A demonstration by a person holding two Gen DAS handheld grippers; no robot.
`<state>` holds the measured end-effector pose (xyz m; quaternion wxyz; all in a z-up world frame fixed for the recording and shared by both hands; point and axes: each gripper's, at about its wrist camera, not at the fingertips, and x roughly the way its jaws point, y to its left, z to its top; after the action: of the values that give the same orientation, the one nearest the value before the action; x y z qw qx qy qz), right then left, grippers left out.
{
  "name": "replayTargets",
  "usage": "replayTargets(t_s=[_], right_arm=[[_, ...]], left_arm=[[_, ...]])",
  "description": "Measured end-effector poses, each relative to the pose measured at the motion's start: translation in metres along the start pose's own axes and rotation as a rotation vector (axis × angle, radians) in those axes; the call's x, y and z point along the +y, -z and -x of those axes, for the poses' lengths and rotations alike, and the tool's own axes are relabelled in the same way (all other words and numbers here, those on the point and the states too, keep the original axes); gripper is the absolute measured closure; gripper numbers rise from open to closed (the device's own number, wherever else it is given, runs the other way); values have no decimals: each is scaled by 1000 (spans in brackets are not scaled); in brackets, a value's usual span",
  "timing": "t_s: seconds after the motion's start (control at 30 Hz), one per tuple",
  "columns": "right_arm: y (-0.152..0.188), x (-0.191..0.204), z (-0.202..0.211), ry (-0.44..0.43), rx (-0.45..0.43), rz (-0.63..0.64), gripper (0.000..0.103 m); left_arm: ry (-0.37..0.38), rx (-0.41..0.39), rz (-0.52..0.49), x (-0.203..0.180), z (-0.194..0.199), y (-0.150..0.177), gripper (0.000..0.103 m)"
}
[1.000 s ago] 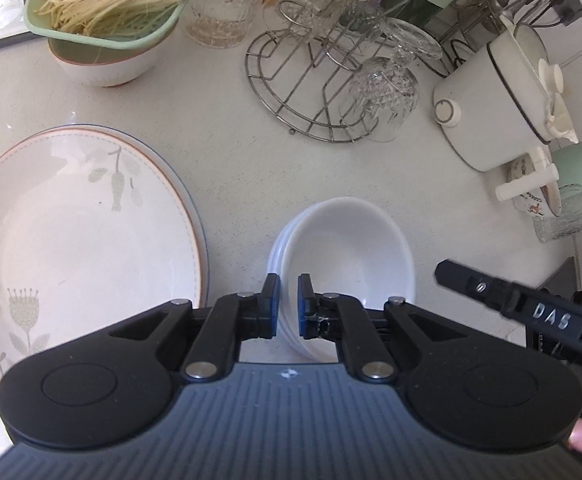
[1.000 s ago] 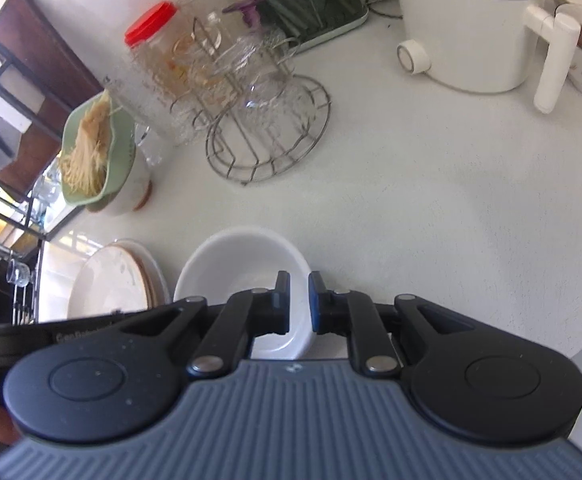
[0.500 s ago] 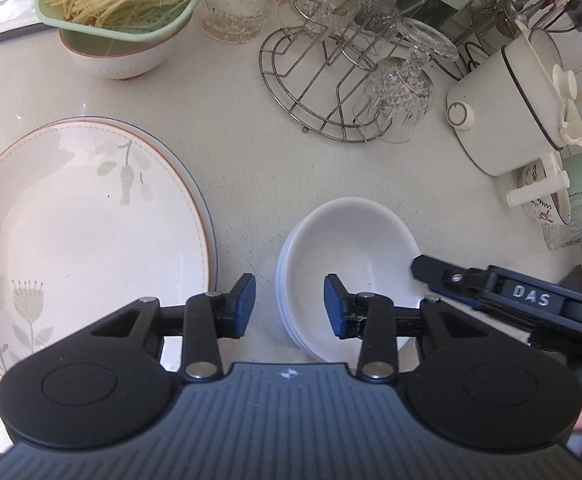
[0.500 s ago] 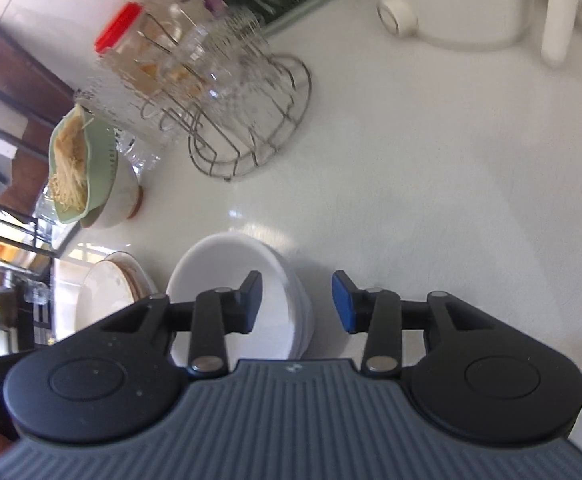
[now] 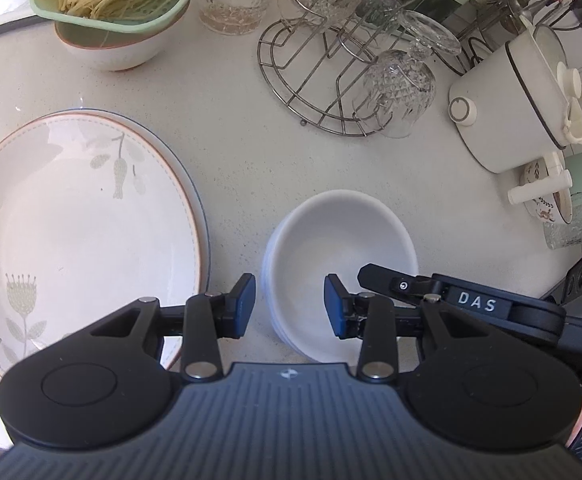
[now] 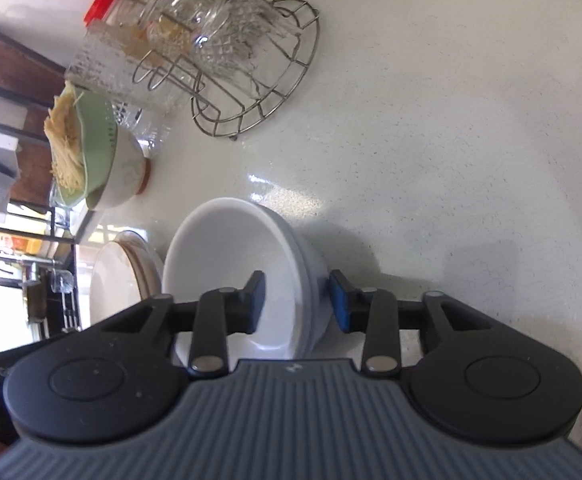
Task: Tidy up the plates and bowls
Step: 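Lift the stacked bowls with both grippers and carry them toward the leaf plate stack, then lower the stacked bowls onto the leaf plate stack with both grippers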
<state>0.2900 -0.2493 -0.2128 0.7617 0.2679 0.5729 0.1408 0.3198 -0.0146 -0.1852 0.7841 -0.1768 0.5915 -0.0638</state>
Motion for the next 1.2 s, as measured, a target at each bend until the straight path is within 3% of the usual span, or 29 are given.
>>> replayTargets(t_s=[0.1,0.8,1.0,1.2], right_arm=[[-2,-1,0,9,9,16,83],[2,-12,20,79,-18,61,87],[6,-12,21,94,-23,62,88],[9,-11,19,102,-41,59,88]], left_arm=[[3,-3,8,1,-1,0,60],[3,59,-118,-18,-30,-7,52],[-24,34,-215,-28,-38,-2,62],[-11,64,-188,-17,-50,2,75]])
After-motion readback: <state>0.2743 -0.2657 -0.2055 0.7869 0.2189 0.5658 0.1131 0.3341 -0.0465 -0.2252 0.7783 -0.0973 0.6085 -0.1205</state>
